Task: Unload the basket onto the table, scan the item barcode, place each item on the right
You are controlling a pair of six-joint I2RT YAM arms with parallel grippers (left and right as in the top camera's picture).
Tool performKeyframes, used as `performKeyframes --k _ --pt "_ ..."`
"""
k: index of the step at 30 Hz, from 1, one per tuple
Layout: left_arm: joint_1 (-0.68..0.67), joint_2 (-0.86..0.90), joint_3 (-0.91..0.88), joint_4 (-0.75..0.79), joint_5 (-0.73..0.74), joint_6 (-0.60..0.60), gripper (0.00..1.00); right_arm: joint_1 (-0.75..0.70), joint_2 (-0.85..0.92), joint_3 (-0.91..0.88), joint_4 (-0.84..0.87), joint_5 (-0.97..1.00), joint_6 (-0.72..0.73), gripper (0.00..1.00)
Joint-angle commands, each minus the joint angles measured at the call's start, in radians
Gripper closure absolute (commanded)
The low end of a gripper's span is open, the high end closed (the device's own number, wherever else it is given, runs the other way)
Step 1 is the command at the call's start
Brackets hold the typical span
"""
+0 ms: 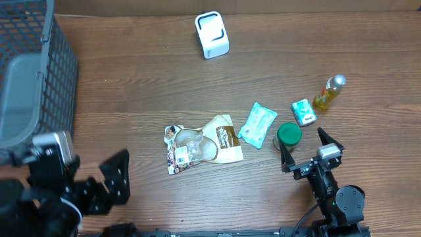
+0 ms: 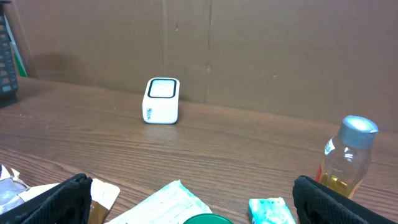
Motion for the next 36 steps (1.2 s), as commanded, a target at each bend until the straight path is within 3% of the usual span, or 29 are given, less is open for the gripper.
performKeyframes --k 1,7,12,17,22,27,36 --pt "-0.006 -0.092 -0.123 0.000 -0.088 0.001 0.01 0.003 -0.008 -0.010 0.003 0.013 -0.003 0.00" --pt "-0.006 -0.260 -0.375 0.085 -0.168 0.001 0.00 0.003 -0.008 -0.010 0.003 0.013 -0.003 0.00" --pt "-0.006 -0.470 -0.643 0.294 -0.201 0.001 0.00 0.003 -0.008 -0.010 0.003 0.013 -0.003 0.00" --pt "-0.006 -0.626 -0.798 0.526 -0.206 0.001 0.01 0.003 -0.008 -0.010 0.003 0.013 -0.003 0.00" --pt "-0.009 -0.766 -0.925 0.819 -0.207 0.001 0.01 0.003 -0.008 -0.010 0.003 0.013 -0.003 0.00" --pt "-0.018 -0.780 -1.042 1.125 -0.204 0.004 0.01 0.003 -0.008 -0.010 0.003 0.013 -0.003 0.00" --pt "-0.021 -0.780 -1.335 1.973 -0.149 0.001 0.01 0.003 -0.008 -0.010 0.003 0.013 -0.003 0.00"
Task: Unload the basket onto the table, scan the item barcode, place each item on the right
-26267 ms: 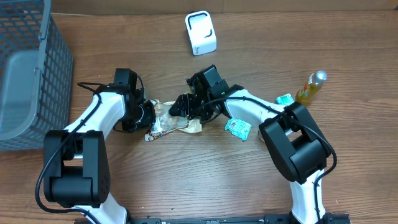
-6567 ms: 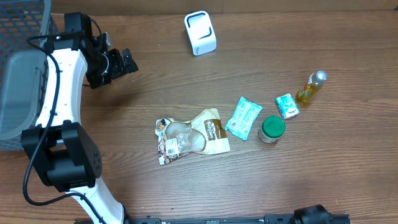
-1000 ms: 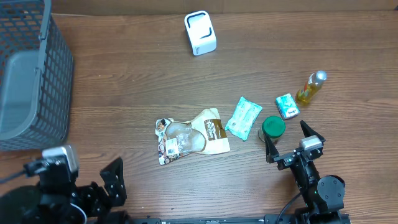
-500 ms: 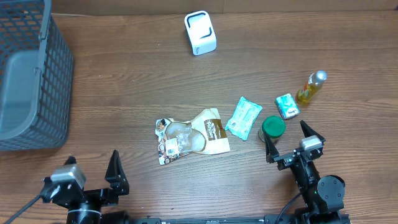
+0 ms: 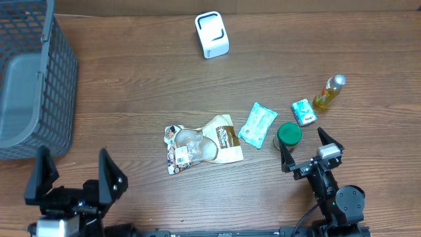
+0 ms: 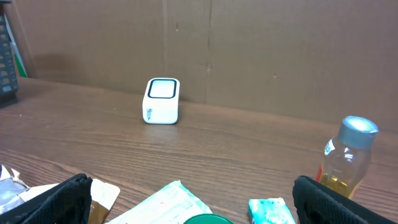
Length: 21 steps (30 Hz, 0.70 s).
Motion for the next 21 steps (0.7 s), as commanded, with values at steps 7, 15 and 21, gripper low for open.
performKeyframes --k 7,15,21 --pt "-0.008 -0.012 -0.278 0.349 -0.051 0.005 0.01 0.003 -0.008 -0.010 0.003 0.013 -0.003 0.00" --pt "-0.008 -0.012 -0.397 0.337 -0.096 0.004 0.00 0.003 -0.008 -0.010 0.003 0.013 -0.003 0.00" --pt "-0.038 -0.012 -0.395 0.081 -0.180 0.004 0.00 0.003 -0.008 -0.010 0.003 0.013 -0.003 0.00"
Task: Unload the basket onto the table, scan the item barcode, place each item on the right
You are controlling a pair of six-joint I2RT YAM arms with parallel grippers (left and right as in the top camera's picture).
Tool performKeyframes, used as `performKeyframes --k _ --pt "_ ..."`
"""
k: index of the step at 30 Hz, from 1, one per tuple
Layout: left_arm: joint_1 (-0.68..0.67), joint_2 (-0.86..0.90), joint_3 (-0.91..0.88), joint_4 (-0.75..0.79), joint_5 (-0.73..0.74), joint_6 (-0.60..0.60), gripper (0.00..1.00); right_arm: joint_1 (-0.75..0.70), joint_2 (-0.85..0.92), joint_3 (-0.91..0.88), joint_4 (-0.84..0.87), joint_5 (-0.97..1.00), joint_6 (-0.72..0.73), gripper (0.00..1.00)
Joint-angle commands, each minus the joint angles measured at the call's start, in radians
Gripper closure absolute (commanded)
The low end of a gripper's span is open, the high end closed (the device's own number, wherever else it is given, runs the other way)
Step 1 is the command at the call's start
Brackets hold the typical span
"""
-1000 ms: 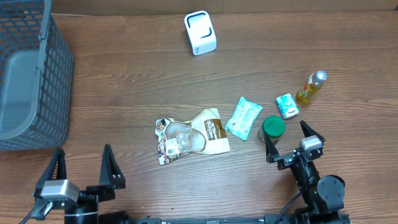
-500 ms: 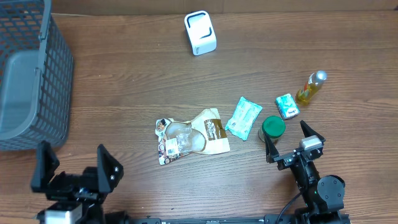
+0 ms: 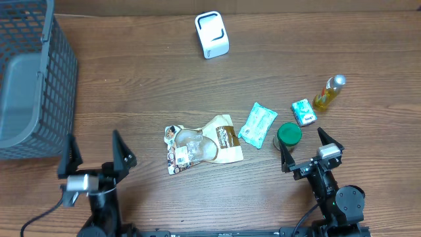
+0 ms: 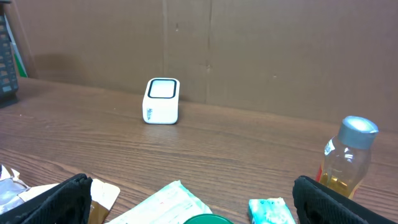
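The white barcode scanner (image 3: 212, 34) stands at the back of the table, and the right wrist view shows that scanner (image 4: 162, 101) against the cardboard wall. Mid-table lie a brown and white snack bag (image 3: 204, 145), a teal packet (image 3: 258, 124), a green-lidded can (image 3: 288, 135), a small teal packet (image 3: 304, 112) and a yellow bottle (image 3: 329, 92). My right gripper (image 3: 306, 149) is open just in front of the can, holding nothing. My left gripper (image 3: 96, 157) is open at the front left, left of the snack bag and apart from it.
A dark wire basket (image 3: 33, 72) fills the back left corner, close behind the left gripper. From the right wrist, the bottle (image 4: 347, 158) is near the right finger and the teal packet (image 4: 161, 202) lies between the fingers. A cardboard wall closes the back.
My left arm has moved up from the front left edge, a little right and further onto the table. Its fingers stay open. The right arm and all items have not moved.
At first my left arm sat skewed in the front left corner beside the basket. Then it was squared up at the front edge with open fingers. Now it stands further in, nearer the snack bag. The right gripper stayed open behind the green can throughout.
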Motion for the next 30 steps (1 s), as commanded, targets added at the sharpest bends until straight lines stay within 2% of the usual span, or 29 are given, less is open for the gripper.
performKeyframes --k 1,3,5,12,16,30 --pt "-0.031 -0.010 -0.008 -0.092 -0.091 0.005 0.00 0.003 -0.008 -0.010 0.003 0.013 -0.003 0.00" --pt "-0.047 -0.010 -0.008 -0.183 -0.130 0.004 0.01 0.003 -0.008 -0.010 0.003 0.013 -0.003 0.00" --pt "-0.051 -0.010 -0.008 -0.339 -0.142 0.004 0.01 0.003 -0.008 -0.010 0.003 0.013 -0.003 0.00" --pt "-0.051 -0.010 -0.008 -0.562 -0.154 0.010 0.00 0.003 -0.008 -0.010 0.003 0.013 -0.003 0.00" --pt "-0.052 -0.010 -0.008 -0.559 -0.135 0.098 0.00 0.003 -0.008 -0.010 0.003 0.013 -0.003 0.00" --pt "-0.052 -0.009 -0.008 -0.558 -0.135 0.098 0.00 0.003 -0.008 -0.010 0.003 0.013 -0.003 0.00"
